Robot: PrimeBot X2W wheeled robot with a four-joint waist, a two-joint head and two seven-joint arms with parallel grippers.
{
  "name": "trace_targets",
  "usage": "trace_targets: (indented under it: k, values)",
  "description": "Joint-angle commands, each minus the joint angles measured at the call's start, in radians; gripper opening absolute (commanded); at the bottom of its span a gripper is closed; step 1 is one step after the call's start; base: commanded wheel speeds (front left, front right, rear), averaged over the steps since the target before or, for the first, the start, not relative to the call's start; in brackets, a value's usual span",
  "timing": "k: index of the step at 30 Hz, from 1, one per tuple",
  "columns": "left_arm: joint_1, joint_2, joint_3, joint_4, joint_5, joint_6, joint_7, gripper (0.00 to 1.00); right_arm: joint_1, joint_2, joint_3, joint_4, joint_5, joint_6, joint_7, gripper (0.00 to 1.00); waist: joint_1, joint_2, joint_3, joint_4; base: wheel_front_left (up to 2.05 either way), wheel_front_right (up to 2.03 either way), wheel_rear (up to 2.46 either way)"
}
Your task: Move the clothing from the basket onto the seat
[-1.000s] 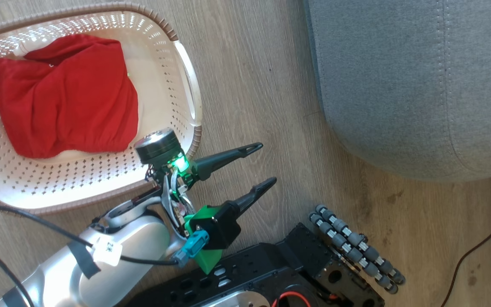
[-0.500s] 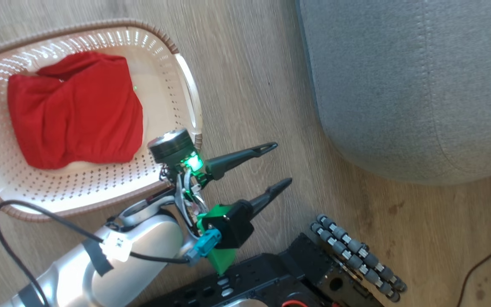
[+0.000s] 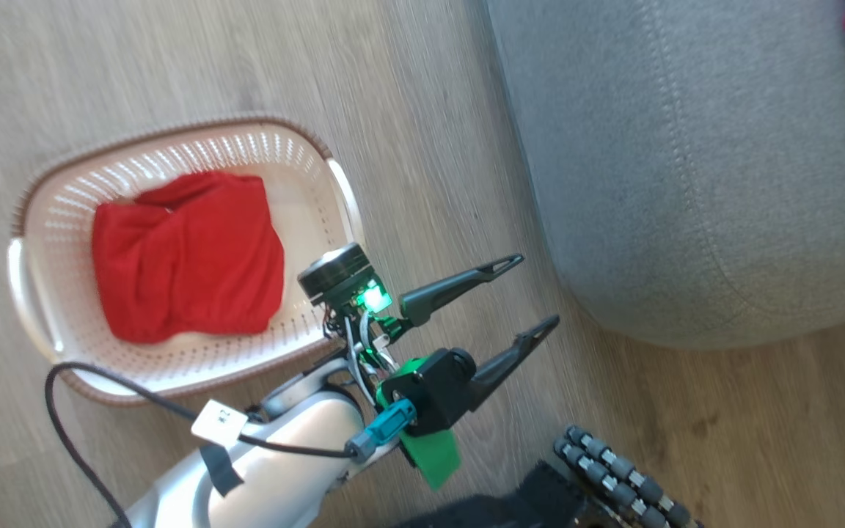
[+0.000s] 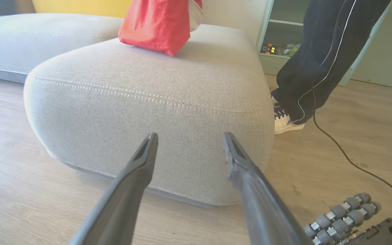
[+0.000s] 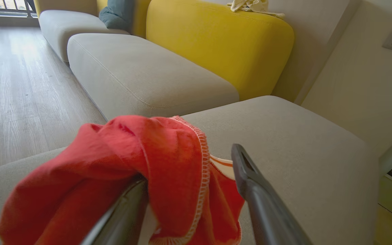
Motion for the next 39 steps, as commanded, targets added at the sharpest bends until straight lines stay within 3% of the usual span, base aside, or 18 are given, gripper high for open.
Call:
trace_targets:
  k: [1, 9, 18, 25, 31, 39]
  values:
    - [0.019, -0.019, 0.033, -0.036, -0.013, 0.002, -0.005, 1.00, 0.017, -0.053, 0.003, -0.010, -0.009, 0.007, 0.001, 1.00, 0.0001, -0.0001, -0.061, 0.023, 0.00, 0.00, 0.00]
    - [0.076, -0.071, 0.097, -0.049, 0.001, -0.025, -0.005, 1.00, 0.016, -0.101, 0.102, 0.087, -0.013, 0.007, 0.178, 1.00, 0.0001, -0.0001, -0.131, 0.057, 0.00, 0.00, 0.00]
    - [0.115, -0.096, 0.133, -0.051, 0.022, -0.054, -0.005, 1.00, -0.014, -0.076, 0.232, 0.086, 0.086, 0.007, 0.196, 1.00, 0.0001, -0.0001, -0.144, 0.083, 0.00, 0.00, 0.00]
    - [0.143, -0.114, 0.148, -0.046, 0.028, -0.064, -0.005, 1.00, 0.015, -0.042, 0.353, 0.091, 0.193, 0.007, 0.386, 1.00, 0.0001, -0.0001, -0.178, 0.088, 0.00, 0.00, 0.00]
    - [0.157, -0.130, 0.153, -0.056, 0.026, -0.071, -0.005, 1.00, 0.039, -0.048, 0.455, 0.009, 0.323, 0.007, 0.486, 1.00, 0.0001, -0.0001, -0.218, 0.087, 0.00, 0.00, 0.00]
    - [0.183, -0.153, 0.180, -0.061, 0.019, -0.075, -0.005, 1.00, 0.105, -0.097, 0.595, -0.177, 0.484, 0.007, 0.444, 1.00, 0.0001, -0.0001, -0.299, 0.104, 0.00, 0.00, 0.00]
